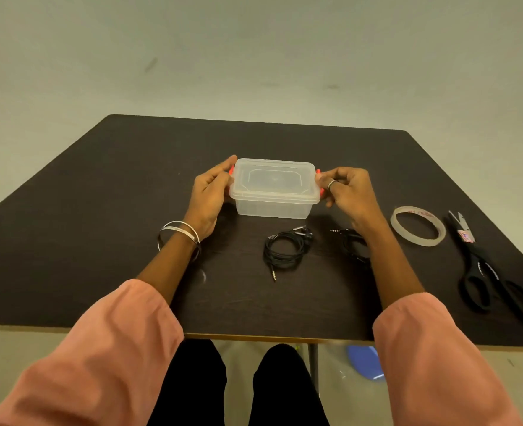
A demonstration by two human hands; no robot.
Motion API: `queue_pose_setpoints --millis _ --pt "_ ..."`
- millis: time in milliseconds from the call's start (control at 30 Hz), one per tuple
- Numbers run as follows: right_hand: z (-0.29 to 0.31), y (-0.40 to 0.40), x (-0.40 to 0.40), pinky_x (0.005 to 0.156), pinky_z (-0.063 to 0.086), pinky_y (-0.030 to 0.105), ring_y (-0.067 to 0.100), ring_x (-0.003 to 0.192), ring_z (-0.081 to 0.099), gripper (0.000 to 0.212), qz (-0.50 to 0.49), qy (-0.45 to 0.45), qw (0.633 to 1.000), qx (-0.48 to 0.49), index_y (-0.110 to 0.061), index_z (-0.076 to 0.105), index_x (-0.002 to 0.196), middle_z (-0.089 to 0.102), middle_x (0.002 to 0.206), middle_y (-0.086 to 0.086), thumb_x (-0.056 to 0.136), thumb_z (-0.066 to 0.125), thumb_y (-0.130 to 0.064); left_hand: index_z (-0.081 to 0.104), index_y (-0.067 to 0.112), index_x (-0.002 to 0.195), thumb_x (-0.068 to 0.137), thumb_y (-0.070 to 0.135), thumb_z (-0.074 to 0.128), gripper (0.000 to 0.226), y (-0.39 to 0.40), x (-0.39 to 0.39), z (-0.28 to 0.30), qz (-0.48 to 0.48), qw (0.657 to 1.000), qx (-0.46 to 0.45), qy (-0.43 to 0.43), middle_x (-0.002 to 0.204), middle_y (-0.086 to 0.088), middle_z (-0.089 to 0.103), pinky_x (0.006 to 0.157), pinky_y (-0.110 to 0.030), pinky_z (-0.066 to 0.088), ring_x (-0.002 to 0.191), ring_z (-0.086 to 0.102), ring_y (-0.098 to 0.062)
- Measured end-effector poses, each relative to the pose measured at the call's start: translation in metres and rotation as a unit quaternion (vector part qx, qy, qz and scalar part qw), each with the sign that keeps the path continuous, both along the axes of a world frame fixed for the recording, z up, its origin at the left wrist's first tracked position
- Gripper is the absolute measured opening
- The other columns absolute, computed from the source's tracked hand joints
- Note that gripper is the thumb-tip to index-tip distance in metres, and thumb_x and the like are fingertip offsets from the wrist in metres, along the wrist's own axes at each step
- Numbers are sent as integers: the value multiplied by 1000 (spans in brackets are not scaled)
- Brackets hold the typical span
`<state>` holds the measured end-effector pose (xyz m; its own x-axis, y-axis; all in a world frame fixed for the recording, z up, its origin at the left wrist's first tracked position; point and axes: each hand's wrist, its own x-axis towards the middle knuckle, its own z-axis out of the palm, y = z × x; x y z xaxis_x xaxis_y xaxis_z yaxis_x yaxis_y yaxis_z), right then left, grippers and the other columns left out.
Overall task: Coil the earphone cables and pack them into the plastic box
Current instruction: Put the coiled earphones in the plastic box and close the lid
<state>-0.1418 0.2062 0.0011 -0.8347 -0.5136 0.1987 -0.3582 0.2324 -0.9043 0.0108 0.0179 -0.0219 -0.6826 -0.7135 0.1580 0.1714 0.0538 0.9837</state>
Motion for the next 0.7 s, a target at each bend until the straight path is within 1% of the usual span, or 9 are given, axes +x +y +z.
queue_pose_setpoints --millis 133,200,267,300,367,400,500,600,700 --pt "0 -1 0 48 48 17 2 47 58 15 -17 64 997 30 -8 70 93 70 76 5 94 59 -17 55 9 132 98 6 41 37 0 -1 -2 4 1000 -17 -2 126 15 56 73 -24 57 94 65 0" --pt "-1 -1 0 48 49 16 4 46 59 15 -26 101 993 62 -7 70 90 69 74 6 95 57 -14 56 6 130 98 8 41 35 1 -1 -3 5 1000 -25 -2 119 20 56 73 -23 57 90 65 5" --pt "-2 0 1 54 54 21 11 56 64 18 -29 119 985 121 -4 68 89 69 77 11 96 53 -11 58 5 128 99 9 41 34 2 -1 -3 4 999 -32 -3 121 20 55 72 -22 57 88 65 7" --pt "-3 0 0 62 57 27 18 67 67 19 -35 135 977 164 -3 67 92 68 82 13 97 51 -12 58 7 128 99 9 41 33 2 -1 -4 4 999 -36 -5 127 17 53 72 -22 57 89 65 4" --pt "-3 1 1 82 53 41 32 93 64 24 -72 209 948 229 0 63 109 66 101 18 98 49 -16 56 11 130 99 10 41 35 1 -1 -5 6 999 -40 -7 138 10 50 74 -25 58 97 64 -6" --pt "-1 1 1 88 49 43 33 102 60 30 -77 251 940 218 0 61 118 65 111 19 99 49 -20 55 11 131 99 11 41 35 0 -1 -6 5 999 -41 -7 140 7 50 75 -27 58 101 64 -10" --pt "8 4 10 96 44 39 27 117 54 40 28 326 939 111 -7 60 126 64 123 11 95 54 -33 56 16 130 99 13 42 34 -1 -1 -7 6 999 -43 -8 141 3 51 78 -31 59 106 63 -15" --pt "3 1 14 101 41 35 21 122 51 44 131 335 922 146 -9 66 120 64 125 6 90 60 -40 56 17 130 100 14 41 34 -1 -2 -7 6 999 -48 -12 136 2 55 76 -30 58 103 64 -15" --pt "1 -1 11 103 38 30 18 124 49 46 133 342 915 166 -9 67 119 63 127 5 88 61 -43 63 15 122 100 13 40 32 -2 -2 -7 21 999 -33 -9 113 8 67 71 -28 58 91 67 -10"
